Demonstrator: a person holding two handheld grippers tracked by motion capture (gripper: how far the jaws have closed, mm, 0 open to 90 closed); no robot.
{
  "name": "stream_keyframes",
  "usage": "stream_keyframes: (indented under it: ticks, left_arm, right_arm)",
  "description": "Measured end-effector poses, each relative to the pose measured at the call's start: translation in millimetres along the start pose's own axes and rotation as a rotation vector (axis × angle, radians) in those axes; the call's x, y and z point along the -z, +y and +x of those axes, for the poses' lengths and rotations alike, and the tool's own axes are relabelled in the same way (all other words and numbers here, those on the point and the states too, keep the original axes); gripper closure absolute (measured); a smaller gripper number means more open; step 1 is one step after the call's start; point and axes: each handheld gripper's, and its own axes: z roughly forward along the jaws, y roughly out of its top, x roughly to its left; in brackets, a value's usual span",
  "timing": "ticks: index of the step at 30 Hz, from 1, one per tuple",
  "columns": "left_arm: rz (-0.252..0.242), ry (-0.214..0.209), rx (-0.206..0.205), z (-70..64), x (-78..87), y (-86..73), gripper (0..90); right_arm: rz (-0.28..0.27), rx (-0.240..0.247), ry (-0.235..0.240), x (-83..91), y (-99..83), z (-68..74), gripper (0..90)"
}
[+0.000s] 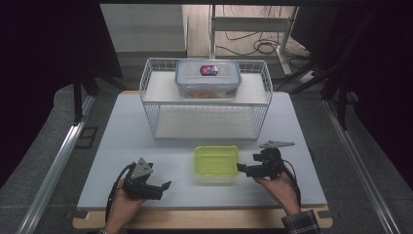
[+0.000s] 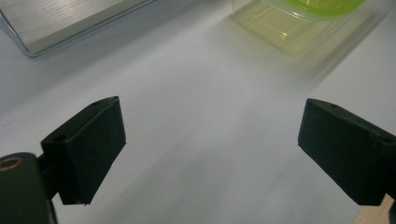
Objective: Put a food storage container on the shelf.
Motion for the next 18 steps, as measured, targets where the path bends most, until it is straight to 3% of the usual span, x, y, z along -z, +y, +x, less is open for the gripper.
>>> stream_keyframes:
  ticks: [10, 18]
  left_arm:
    - [0.002, 0.000, -0.002, 0.1, -0.3, -0.1, 7.3]
    - [0.001, -0.002, -0.003, -0.3, -0.1, -0.2, 7.4]
  right_arm:
    - [0.030, -0.107, 0.065, -17.6, 6.9, -3.6, 32.8]
    - [0.066, -0.237, 0.116, -31.2, 9.5, -16.4, 57.5]
